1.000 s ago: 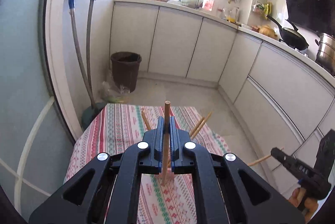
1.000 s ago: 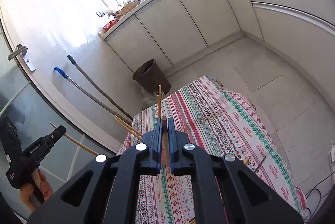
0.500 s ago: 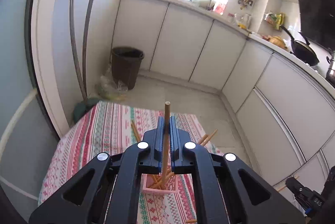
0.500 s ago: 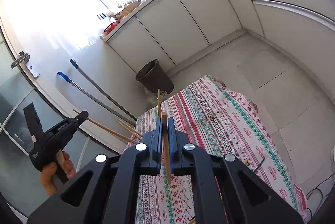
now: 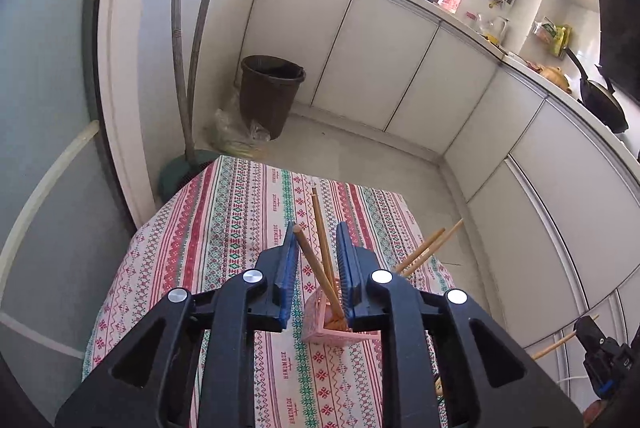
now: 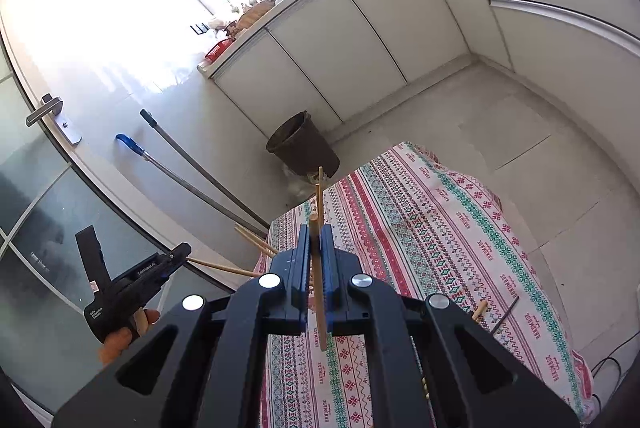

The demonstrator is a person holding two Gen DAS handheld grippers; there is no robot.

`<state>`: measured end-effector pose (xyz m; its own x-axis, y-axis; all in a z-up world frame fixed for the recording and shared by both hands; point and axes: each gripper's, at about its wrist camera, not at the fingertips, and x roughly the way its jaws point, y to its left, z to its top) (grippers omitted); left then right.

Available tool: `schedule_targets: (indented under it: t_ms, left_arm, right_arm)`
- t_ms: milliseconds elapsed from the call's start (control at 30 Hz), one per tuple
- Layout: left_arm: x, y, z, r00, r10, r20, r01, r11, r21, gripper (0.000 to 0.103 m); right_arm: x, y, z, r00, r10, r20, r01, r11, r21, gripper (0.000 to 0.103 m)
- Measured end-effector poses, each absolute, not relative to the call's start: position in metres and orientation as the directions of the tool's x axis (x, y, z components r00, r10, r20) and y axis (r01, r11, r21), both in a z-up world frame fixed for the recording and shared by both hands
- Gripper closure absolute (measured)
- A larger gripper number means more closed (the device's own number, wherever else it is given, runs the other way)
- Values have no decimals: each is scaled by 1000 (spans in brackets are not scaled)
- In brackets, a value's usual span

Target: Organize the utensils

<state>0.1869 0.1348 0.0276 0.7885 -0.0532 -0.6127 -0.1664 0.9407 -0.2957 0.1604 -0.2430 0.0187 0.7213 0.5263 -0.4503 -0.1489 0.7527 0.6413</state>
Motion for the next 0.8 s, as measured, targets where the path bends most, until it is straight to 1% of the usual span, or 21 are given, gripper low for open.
schedule_targets:
  t_ms: [67, 233, 367, 433, 500, 600, 667, 700, 733, 800]
  left_arm:
    - [190, 132, 25, 784, -43, -619, -168, 946, -279, 85]
    - [195, 122, 24, 776, -75, -627, -134, 951, -280, 85]
    - [195, 120, 31, 787, -93, -610, -122, 945, -303, 85]
    - [196, 117, 35, 790, -101, -605, -112, 946, -304, 81]
    - [197, 114, 38, 791, -105, -603, -102, 949, -299, 81]
    - [195, 106, 41, 805, -78, -588, -101, 958, -267, 81]
    - [191, 105, 46, 822, -76, -565, -97, 958, -271, 81]
    - [187, 104, 49, 833, -82, -547, -86, 958, -275, 83]
    - [184, 103, 53, 841, -79, -535, -80, 960, -268, 88]
    - [174, 101, 64, 861, -83, -502, -63, 962, -265, 90]
  right_arm:
    - [160, -241, 19, 719, 530, -450, -153, 752, 642, 98]
    - [160, -238, 19, 712, 537, -452, -161, 752, 639, 98]
    - [160, -239, 19, 710, 540, -452, -165, 752, 638, 98]
    - [160, -240, 18, 709, 542, -450, -165, 749, 641, 98]
    - [161, -241, 18, 709, 544, -449, -164, 746, 645, 98]
    - [160, -242, 19, 709, 547, -446, -165, 743, 648, 98]
    - [160, -243, 20, 710, 548, -442, -166, 741, 651, 98]
    - [159, -243, 20, 711, 549, -440, -167, 739, 652, 98]
    - [159, -244, 20, 713, 549, -437, -169, 739, 653, 98]
    - [158, -244, 22, 712, 552, -434, -170, 735, 656, 98]
